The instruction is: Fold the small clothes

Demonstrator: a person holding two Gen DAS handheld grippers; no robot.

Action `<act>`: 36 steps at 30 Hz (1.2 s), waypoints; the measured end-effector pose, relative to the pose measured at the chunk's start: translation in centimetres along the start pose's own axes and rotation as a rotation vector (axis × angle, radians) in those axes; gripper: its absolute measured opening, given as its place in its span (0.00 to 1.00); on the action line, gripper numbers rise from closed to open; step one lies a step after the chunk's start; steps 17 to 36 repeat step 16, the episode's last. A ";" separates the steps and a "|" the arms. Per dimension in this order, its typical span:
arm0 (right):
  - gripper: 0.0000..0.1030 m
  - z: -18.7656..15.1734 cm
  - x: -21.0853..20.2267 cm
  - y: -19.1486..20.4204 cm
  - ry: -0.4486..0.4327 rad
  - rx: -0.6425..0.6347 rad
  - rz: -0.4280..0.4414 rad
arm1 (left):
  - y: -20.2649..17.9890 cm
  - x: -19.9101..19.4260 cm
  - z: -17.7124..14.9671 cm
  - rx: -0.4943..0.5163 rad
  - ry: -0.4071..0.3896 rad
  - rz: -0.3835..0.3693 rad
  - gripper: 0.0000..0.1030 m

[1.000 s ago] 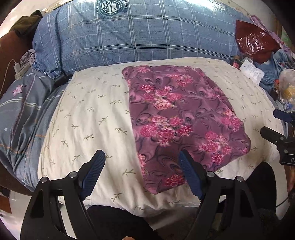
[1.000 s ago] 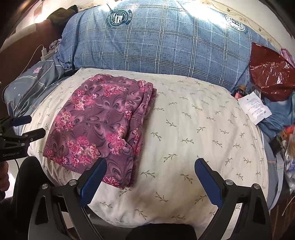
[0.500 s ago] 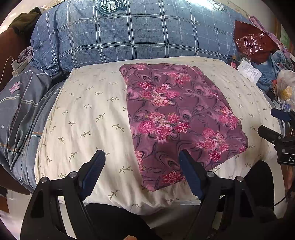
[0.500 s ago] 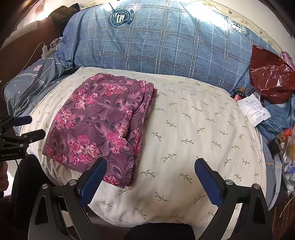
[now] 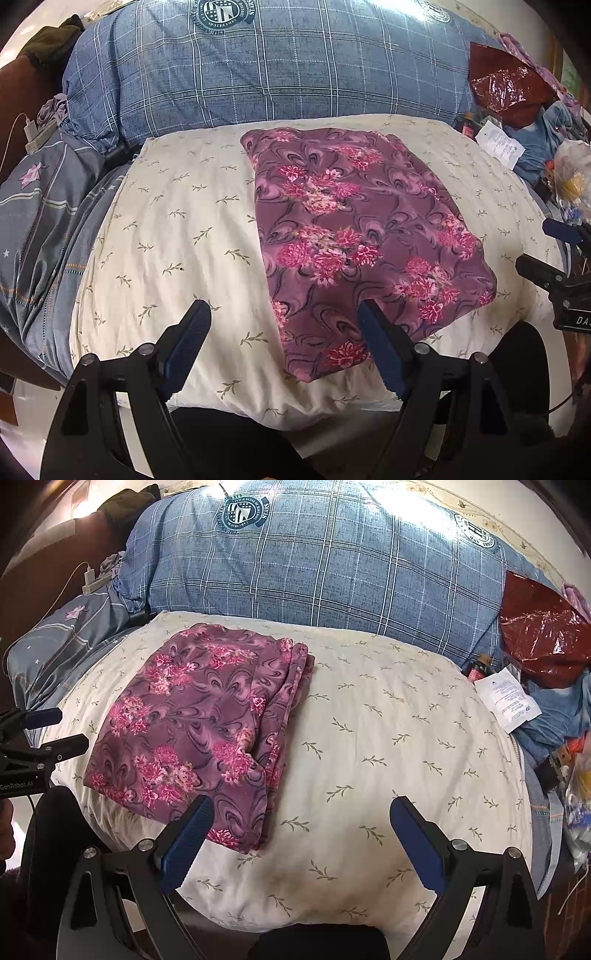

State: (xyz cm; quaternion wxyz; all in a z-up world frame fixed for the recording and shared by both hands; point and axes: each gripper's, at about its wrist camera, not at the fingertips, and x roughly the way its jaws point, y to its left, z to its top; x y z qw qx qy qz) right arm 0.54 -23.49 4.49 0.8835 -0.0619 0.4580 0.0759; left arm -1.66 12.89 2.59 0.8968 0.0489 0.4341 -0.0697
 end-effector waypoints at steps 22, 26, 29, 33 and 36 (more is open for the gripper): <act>0.94 -0.1 -0.2 -0.1 -0.002 -0.008 -0.009 | -0.7 -0.7 0.2 0.022 -0.029 0.022 0.80; 0.94 -0.1 -0.2 -0.1 -0.002 -0.008 -0.009 | -0.7 -0.7 0.2 0.022 -0.029 0.022 0.80; 0.94 -0.1 -0.2 -0.1 -0.002 -0.008 -0.009 | -0.7 -0.7 0.2 0.022 -0.029 0.022 0.80; 0.94 -0.1 -0.2 -0.1 -0.002 -0.008 -0.009 | -0.7 -0.7 0.2 0.022 -0.029 0.022 0.80; 0.94 -0.1 -0.2 -0.1 -0.002 -0.008 -0.009 | -0.7 -0.7 0.2 0.022 -0.029 0.022 0.80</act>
